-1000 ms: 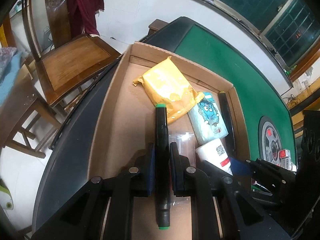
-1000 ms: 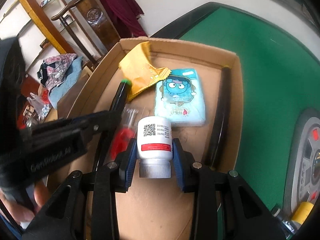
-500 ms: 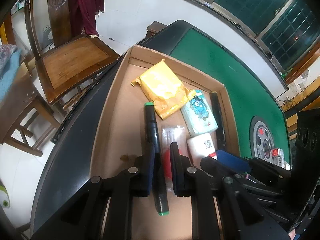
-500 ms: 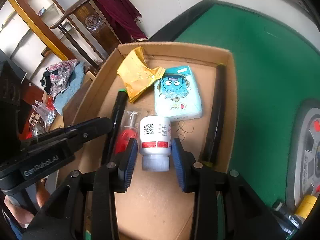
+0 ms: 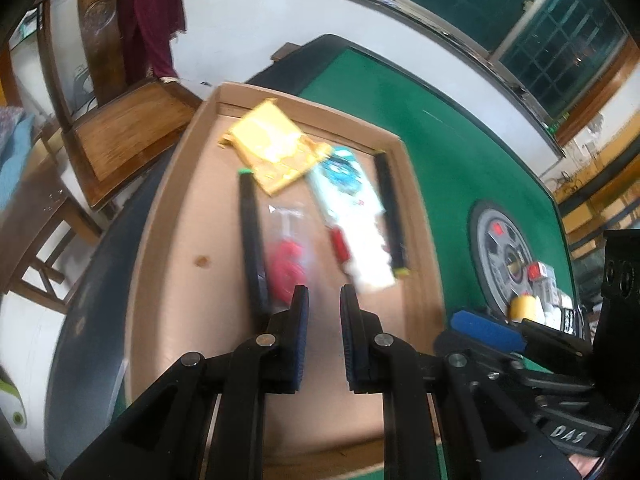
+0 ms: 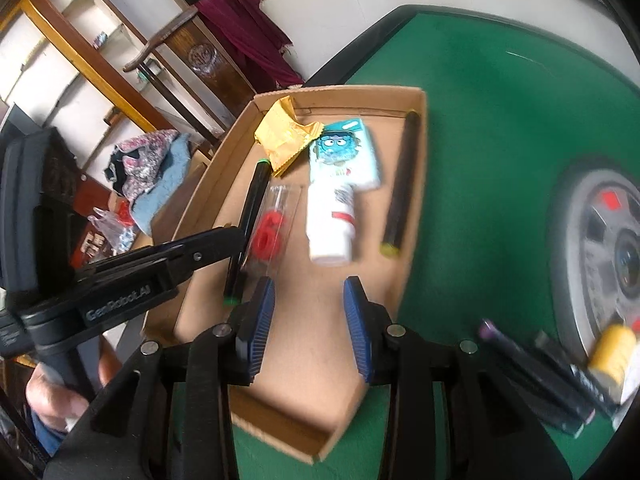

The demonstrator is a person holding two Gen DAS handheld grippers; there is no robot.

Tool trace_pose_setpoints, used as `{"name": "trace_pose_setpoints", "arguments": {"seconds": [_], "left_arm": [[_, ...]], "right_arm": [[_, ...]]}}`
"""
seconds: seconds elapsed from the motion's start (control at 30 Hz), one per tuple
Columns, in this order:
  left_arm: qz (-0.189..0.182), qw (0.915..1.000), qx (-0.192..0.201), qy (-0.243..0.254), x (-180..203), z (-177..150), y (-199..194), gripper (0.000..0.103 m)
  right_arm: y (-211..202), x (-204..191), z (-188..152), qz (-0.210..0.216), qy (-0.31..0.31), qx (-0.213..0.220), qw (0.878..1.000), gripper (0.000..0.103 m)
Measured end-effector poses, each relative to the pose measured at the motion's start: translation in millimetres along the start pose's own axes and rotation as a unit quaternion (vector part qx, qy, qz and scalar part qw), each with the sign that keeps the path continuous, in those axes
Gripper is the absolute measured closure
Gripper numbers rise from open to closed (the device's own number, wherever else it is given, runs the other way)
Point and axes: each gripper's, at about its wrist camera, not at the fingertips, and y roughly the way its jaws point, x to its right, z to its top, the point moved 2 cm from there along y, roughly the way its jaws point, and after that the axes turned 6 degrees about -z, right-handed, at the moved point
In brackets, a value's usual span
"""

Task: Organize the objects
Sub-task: 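Return both grippers to the pile and each grasp a black marker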

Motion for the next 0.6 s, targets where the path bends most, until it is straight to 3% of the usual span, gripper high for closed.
{"name": "trace_pose_setpoints", "arguments": {"seconds": [0.17, 0.33, 0.47, 0.6], "left_arm": [[-0.021, 0.9985, -0.004, 0.051, 40.8, -22.8, -0.5, 0.090], [-0.049, 0.9898, -0.022, 0.132, 97.1, -51.1, 9.5, 0.090], [-0.046, 0.9740, -0.041, 0.218, 143.6, -70.0, 27.5, 0.090], [-0.026, 0.9497, -0.029, 0.311, 180.0, -81.3, 42.9, 0.090]], "right_arm": [[-39.7, 34.3, -32.7, 0.011, 0.016, 0.025, 1.000, 0.059], [-84.5, 85.2, -72.9, 0.006, 0.038, 0.059, 0.998, 0.059], [-112.0, 130.7, -104.4, 0.000, 0.078, 0.084, 0.993, 0.059], [-127.1, 174.3, -126.5, 0.000, 0.132, 0.109, 0.985, 0.053]]}}
